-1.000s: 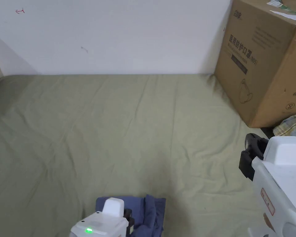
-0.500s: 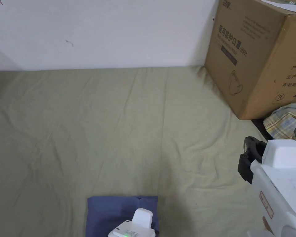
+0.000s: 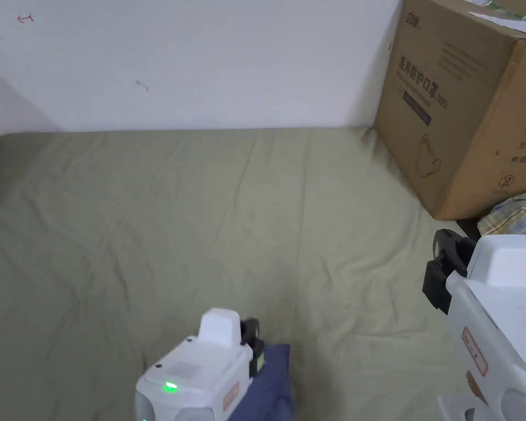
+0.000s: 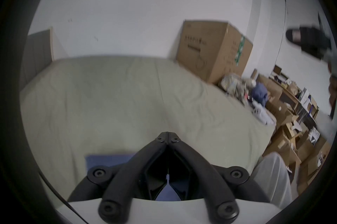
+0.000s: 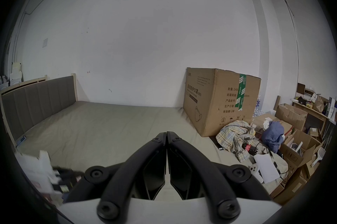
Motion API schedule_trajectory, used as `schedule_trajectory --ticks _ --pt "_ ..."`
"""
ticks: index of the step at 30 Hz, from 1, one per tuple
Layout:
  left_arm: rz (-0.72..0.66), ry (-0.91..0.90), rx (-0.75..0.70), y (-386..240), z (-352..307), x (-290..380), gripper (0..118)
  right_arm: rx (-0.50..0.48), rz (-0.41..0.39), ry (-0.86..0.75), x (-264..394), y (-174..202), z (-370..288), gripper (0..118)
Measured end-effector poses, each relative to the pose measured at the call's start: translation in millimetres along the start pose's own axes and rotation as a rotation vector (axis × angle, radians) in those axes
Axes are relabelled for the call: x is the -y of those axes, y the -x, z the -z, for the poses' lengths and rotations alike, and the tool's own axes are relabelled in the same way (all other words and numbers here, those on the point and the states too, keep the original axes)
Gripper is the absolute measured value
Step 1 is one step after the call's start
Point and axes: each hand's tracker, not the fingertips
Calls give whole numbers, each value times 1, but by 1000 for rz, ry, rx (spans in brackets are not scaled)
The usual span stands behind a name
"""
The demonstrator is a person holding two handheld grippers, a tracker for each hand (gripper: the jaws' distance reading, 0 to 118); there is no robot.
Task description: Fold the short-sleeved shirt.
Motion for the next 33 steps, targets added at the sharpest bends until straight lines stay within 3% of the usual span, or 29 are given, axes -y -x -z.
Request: schedule_trajectory --ticks 14,24,33 --pt "86 -324 -238 76 -94 -105 0 -41 4 -95 -12 29 -5 0" --pt "105 -389 -391 112 -133 -102 0 -58 -9 -134 -4 47 -3 0" --pt "76 -378 -399 120 -138 -93 0 -108 -7 -109 15 68 10 0"
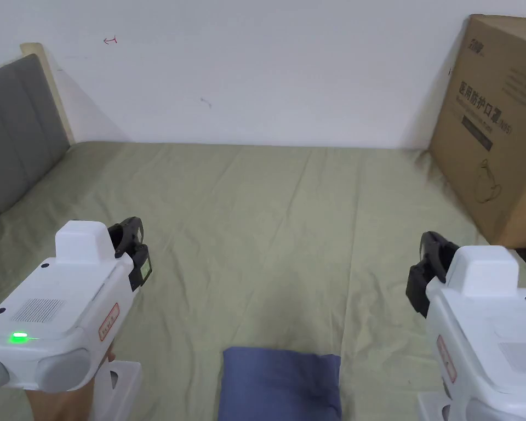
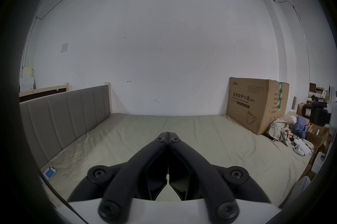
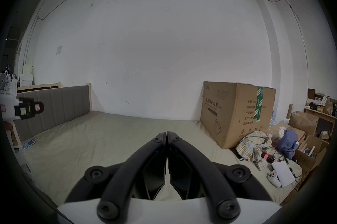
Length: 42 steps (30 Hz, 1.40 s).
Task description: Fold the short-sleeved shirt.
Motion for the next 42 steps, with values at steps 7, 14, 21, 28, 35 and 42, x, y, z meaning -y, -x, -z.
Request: schedule_trajectory --ticks 7,14,21,28,35,42 --pt "-13 17 1 7 -3 4 0 -68 -26 139 89 39 31 0" --pt "-18 52 -13 19 0 16 0 -163 -43 349 179 87 54 0" --pt "-63 119 4 28 7 36 0 -200 -65 483 232 107 54 0" --pt "-114 226 37 27 18 64 0 -186 -31 560 271 104 55 0" --pt "-281 524 152 21 47 105 54 -182 -39 568 268 105 57 0" --pt "-492 850 307 6 88 171 101 -186 -32 573 267 103 57 0"
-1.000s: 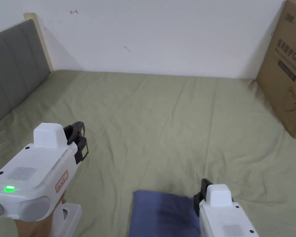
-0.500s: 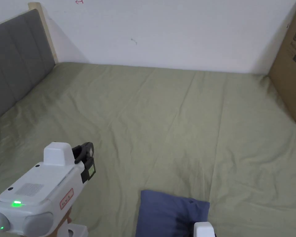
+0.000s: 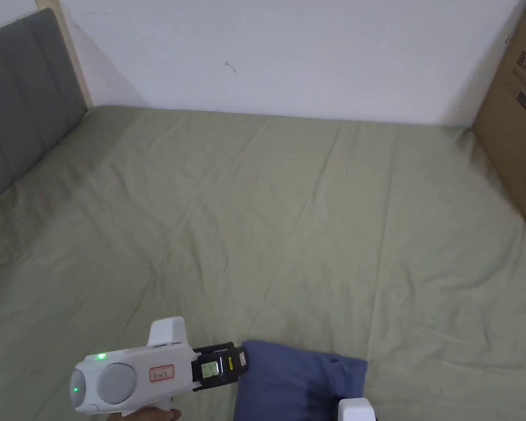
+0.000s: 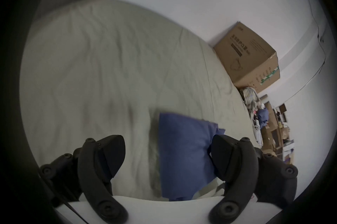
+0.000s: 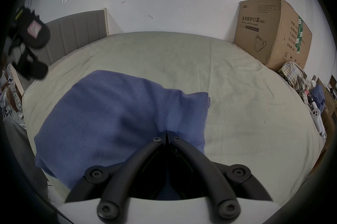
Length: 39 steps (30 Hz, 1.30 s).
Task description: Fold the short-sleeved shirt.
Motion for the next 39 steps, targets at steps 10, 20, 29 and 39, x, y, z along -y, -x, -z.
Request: schedule_trajectory --ticks 10,20,29,39 --pt "49 233 95 13 72 11 76 -25 5 6 0 -6 0 0" --pt "111 163 58 -12 61 13 18 -49 4 29 -17 -11 -3 0" --pt "225 106 -24 20 1 -55 16 -79 5 -184 -84 -19 -45 0" --pt "187 43 -410 169 -101 -151 16 -68 -31 -290 -140 -8 -53 0"
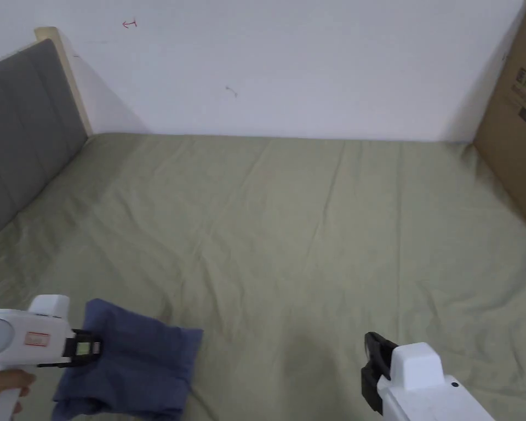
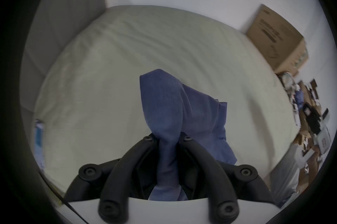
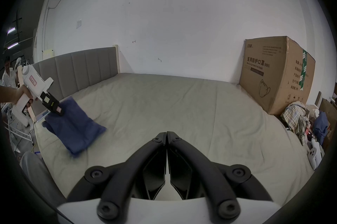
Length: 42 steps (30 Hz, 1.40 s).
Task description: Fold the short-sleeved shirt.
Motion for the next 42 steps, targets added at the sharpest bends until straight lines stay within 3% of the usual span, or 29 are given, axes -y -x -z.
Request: schedule_trajectory --ticks 5,9,16,18,19,21,23,24,34,42 --pt "-60 40 -125 77 -13 -19 16 8 -21 -1 -10 8 16 0" --pt "-113 53 -136 113 -7 -23 16 14 -32 12 -13 11 28 0" --pt "-180 86 -154 120 13 -16 18 24 -25 23 -16 7 39 0" --pt "-214 91 -159 122 13 -16 32 26 -23 19 -19 4 36 0" --pt "-239 93 -155 121 9 -19 45 29 -24 12 -21 2 34 0" --pt "-254 97 -166 116 2 -23 50 30 -22 -2 -25 -1 28 0" --pt "-232 56 -179 104 -14 -26 75 35 -17 -20 -31 -6 20 0" --pt "-215 29 -187 97 -22 -28 80 37 -12 -31 -35 -8 16 0" --pt "-79 -280 -152 -11 -132 -43 82 88 -13 -164 -91 -32 -47 0" --pt "-27 -755 -137 -122 -230 -17 82 163 -3 -274 -146 -51 -107 0"
